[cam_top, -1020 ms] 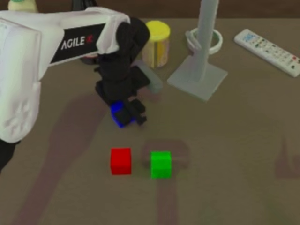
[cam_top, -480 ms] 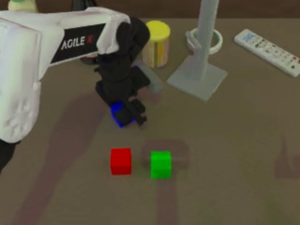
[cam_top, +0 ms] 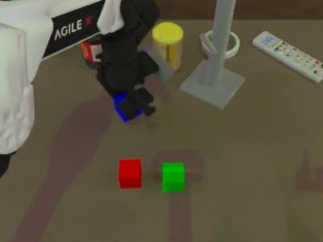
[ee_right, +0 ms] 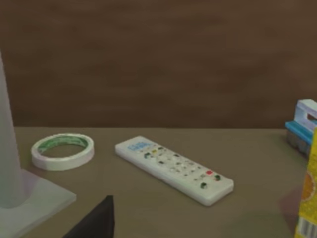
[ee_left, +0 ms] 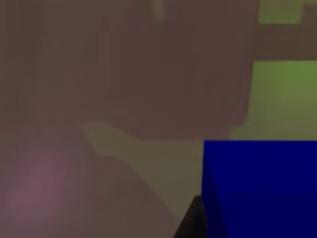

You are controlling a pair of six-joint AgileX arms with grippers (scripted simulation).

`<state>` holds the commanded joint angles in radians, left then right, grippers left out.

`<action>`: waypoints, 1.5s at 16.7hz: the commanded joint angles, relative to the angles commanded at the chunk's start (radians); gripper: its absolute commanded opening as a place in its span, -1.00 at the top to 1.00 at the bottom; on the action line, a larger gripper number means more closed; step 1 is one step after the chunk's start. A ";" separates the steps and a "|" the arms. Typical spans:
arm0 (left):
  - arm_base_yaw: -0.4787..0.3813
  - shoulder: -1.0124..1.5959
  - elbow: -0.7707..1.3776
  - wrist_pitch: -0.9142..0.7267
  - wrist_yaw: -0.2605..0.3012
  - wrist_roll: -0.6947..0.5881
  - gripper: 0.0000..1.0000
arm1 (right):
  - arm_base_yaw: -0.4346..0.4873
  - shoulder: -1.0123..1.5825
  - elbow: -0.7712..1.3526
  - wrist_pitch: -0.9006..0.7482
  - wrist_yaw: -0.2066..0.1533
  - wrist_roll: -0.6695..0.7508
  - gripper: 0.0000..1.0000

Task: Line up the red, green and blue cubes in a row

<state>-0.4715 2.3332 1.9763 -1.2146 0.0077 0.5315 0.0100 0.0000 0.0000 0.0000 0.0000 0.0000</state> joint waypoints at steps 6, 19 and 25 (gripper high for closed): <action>-0.001 -0.013 0.038 -0.045 0.001 0.001 1.00 | 0.000 0.000 0.000 0.000 0.000 0.000 -1.00; -0.441 0.046 0.220 -0.160 -0.004 0.108 1.00 | 0.000 0.000 0.000 0.000 0.000 0.000 -1.00; -0.463 0.045 0.224 -0.160 -0.004 0.115 1.00 | 0.000 0.000 0.000 0.000 0.000 0.000 -1.00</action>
<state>-0.9344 2.3778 2.2005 -1.3749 0.0036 0.6461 0.0100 0.0000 0.0000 0.0000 0.0000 0.0000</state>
